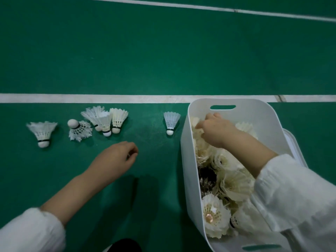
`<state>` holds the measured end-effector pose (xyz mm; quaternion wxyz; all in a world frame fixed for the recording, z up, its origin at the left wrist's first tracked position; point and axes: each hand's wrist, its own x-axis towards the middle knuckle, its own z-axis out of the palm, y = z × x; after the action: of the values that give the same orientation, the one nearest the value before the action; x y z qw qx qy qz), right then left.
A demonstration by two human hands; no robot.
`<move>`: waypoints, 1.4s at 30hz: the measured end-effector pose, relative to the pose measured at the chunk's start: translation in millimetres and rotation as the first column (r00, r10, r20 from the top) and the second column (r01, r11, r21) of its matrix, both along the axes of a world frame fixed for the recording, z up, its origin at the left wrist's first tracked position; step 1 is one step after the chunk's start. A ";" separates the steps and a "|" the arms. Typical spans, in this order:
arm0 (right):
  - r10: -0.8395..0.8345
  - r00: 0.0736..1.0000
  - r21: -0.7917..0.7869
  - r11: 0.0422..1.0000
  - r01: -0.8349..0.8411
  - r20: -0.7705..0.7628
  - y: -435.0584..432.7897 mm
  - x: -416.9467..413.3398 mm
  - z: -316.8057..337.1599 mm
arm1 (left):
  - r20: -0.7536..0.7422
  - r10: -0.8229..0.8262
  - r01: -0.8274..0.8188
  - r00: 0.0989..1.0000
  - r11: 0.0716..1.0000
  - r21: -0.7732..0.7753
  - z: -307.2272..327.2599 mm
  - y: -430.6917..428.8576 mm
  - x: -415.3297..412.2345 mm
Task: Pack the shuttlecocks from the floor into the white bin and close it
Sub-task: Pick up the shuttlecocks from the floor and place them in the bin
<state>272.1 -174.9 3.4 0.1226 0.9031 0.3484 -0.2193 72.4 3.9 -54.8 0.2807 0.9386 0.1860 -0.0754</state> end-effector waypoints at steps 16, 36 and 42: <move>-0.158 0.978 0.275 0.942 0.191 -0.137 117.7 -43.8 -34.4 | -0.119 0.192 -0.140 0.974 0.926 0.351 -44.9 80.3 74.3; -0.161 0.982 0.145 0.974 0.175 -0.098 103.0 -77.8 -69.1 | 0.311 0.112 -0.175 0.944 0.967 0.184 -45.5 43.1 -35.1; -0.072 0.963 0.596 0.772 0.219 -0.261 114.3 -118.5 -49.7 | 0.189 0.472 -0.444 0.861 0.879 -0.174 -26.3 72.0 -53.9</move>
<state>153.7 -60.6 -46.3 -0.2381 0.8869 0.3409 -0.2014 18.5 75.9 -81.1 0.3678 0.8502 0.3658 0.0894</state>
